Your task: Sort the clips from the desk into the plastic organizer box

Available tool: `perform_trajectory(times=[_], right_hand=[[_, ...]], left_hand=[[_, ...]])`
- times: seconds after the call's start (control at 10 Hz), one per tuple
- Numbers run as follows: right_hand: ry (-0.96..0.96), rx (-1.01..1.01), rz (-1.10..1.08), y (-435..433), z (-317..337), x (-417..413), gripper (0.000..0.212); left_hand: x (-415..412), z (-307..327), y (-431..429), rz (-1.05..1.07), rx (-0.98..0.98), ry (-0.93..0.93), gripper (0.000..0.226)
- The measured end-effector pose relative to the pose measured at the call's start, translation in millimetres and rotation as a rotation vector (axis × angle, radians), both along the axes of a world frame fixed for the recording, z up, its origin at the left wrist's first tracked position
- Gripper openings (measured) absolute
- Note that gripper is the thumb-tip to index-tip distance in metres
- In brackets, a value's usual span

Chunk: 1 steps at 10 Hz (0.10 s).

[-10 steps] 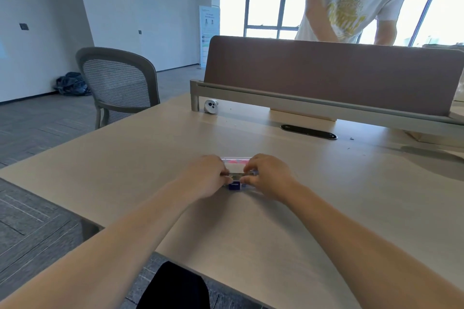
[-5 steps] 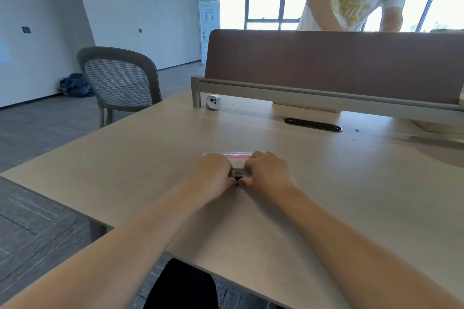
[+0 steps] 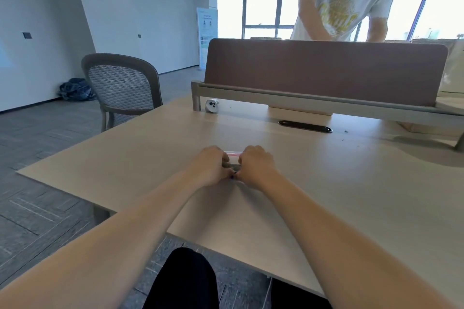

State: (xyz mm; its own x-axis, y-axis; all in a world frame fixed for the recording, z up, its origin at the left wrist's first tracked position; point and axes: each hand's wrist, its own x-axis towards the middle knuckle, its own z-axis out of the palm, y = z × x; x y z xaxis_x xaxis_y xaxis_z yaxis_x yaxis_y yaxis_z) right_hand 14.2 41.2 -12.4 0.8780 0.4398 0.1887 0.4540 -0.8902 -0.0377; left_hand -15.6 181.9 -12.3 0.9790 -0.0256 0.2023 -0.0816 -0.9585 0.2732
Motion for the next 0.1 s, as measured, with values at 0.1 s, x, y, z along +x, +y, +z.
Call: perform_trajectory(times=[0.1], right_hand=[[0.025, 0.131, -0.017, 1.2, 12.1, -12.6, 0.036]], left_hand=[[-8.6, 11.6, 5.7, 0.019, -0.061, -0.063, 0.030]])
